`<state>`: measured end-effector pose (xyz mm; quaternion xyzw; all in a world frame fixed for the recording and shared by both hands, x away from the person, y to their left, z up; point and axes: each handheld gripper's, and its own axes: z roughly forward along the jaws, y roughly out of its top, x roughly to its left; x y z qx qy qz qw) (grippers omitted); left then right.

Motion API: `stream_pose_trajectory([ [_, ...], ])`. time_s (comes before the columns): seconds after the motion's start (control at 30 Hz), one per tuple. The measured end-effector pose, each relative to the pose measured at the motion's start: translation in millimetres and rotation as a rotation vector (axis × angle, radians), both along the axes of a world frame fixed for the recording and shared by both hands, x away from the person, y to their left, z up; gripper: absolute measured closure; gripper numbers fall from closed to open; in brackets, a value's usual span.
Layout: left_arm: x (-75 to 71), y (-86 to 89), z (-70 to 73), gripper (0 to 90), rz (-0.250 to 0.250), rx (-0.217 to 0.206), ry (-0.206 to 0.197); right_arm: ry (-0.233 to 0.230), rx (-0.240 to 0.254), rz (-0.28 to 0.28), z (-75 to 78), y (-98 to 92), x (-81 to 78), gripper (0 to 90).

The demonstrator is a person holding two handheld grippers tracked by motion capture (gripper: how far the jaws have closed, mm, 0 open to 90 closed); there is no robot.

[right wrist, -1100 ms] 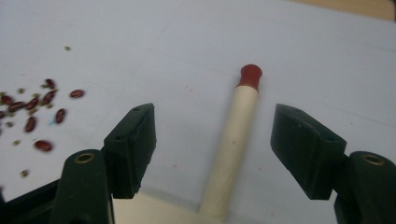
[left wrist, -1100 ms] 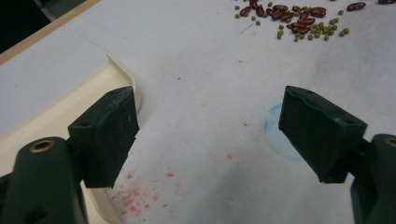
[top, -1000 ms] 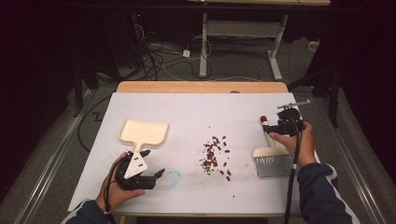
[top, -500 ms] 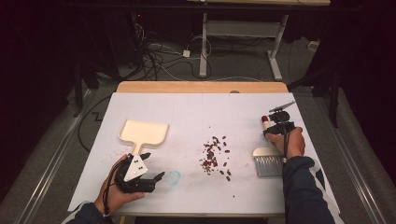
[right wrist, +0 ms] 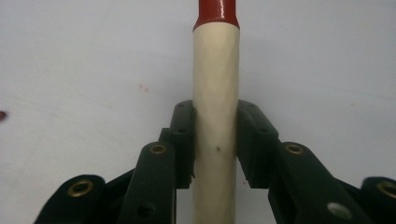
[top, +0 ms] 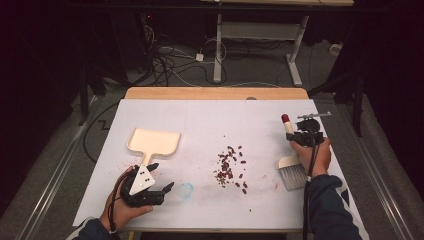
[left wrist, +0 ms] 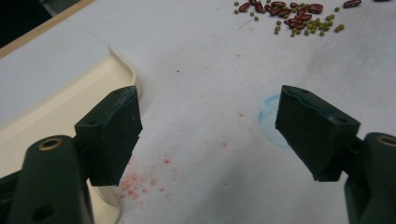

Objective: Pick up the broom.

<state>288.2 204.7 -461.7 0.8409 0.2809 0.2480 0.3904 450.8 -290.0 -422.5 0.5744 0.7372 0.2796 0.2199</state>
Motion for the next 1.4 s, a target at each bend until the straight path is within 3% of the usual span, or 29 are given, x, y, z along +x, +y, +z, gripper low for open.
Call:
stream_pose_trajectory([
  [0.13,-3.2,-2.6,1.1,21.1,-0.008,0.001,0.012,-0.134,0.054,0.012,17.3,-8.2,-21.4,70.3],
  [0.27,-2.4,-9.8,7.6,21.1,-0.014,-0.051,0.052,-0.252,0.107,0.041,30.6,-10.3,-44.5,70.3],
  [0.37,-0.6,-22.3,16.7,21.4,-0.028,-0.085,0.065,-0.294,0.098,0.081,37.4,-3.5,-55.1,70.3],
  [0.5,0.9,-56.2,36.7,22.5,-0.084,-0.172,0.044,-0.367,0.131,0.124,53.8,8.3,-69.7,70.2],
  [0.57,2.5,-79.5,46.2,22.4,-0.140,-0.208,0.043,-0.395,0.140,0.145,60.1,17.2,-77.6,70.2],
  [0.6,2.5,-79.5,46.2,22.3,-0.140,-0.208,0.043,-0.415,0.138,0.155,63.0,22.3,-81.9,70.2],
  [0.63,3.1,-92.4,50.4,22.3,-0.164,-0.215,0.036,-0.415,0.138,0.155,63.0,22.3,-81.9,70.2],
  [0.7,4.4,-119.0,56.7,22.4,-0.214,-0.217,0.026,-0.466,0.152,0.185,70.2,39.2,-93.9,70.2],
  [0.73,7.7,-142.9,59.2,22.5,-0.249,-0.227,0.026,-0.490,0.160,0.184,70.7,45.7,-98.3,70.2],
  [0.77,7.7,-142.9,59.2,22.6,-0.249,-0.227,0.026,-0.505,0.155,0.191,70.3,53.4,-102.4,70.2],
  [0.8,13.2,-162.9,58.9,22.5,-0.275,-0.223,0.035,-0.511,0.147,0.203,69.7,59.5,-104.8,70.2],
  [0.83,13.2,-162.9,58.9,22.6,-0.275,-0.223,0.035,-0.521,0.146,0.224,68.4,68.7,-108.8,70.2],
  [0.93,25.7,-188.4,53.2,23.0,-0.261,-0.237,0.061,-0.532,0.162,0.272,66.3,86.7,-116.1,70.1],
  [1.0,28.8,-196.5,49.3,24.0,-0.240,-0.211,0.054,-0.520,0.173,0.299,65.7,96.3,-119.9,70.1],
  [1.1,32.4,-200.3,45.3,30.9,-0.242,-0.194,0.061,-0.517,0.219,0.329,65.0,109.5,-126.4,70.1],
  [1.3,39.4,-186.8,42.5,53.3,-0.312,-0.253,0.119,-0.554,0.233,0.361,69.8,121.9,-142.0,70.0],
  [1.4,38.7,-179.4,44.6,61.6,-0.313,-0.243,0.103,-0.556,0.249,0.380,73.4,120.7,-146.0,69.9],
])
